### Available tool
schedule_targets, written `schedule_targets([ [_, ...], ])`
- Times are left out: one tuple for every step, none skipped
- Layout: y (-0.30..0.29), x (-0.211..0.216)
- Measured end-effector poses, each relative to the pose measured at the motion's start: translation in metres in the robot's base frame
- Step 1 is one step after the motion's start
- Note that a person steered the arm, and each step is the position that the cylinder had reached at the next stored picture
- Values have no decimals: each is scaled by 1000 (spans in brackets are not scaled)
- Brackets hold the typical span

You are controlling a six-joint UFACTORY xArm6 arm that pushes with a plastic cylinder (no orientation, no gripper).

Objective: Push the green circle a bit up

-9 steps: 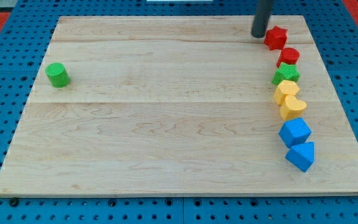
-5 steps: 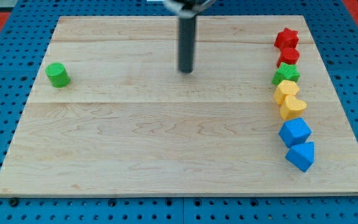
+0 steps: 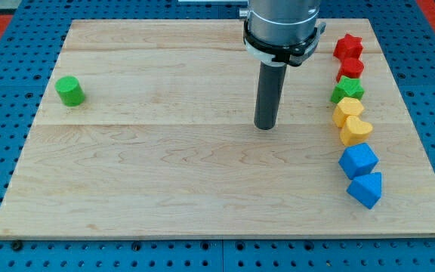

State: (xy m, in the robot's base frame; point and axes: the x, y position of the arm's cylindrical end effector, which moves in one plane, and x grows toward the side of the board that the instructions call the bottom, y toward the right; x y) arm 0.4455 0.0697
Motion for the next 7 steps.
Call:
schedule_targets([
  [12, -3],
  [-64, 10],
  [-221, 18],
  [-335, -26],
  [-282, -51],
  [-281, -79],
  [-308, -31],
])
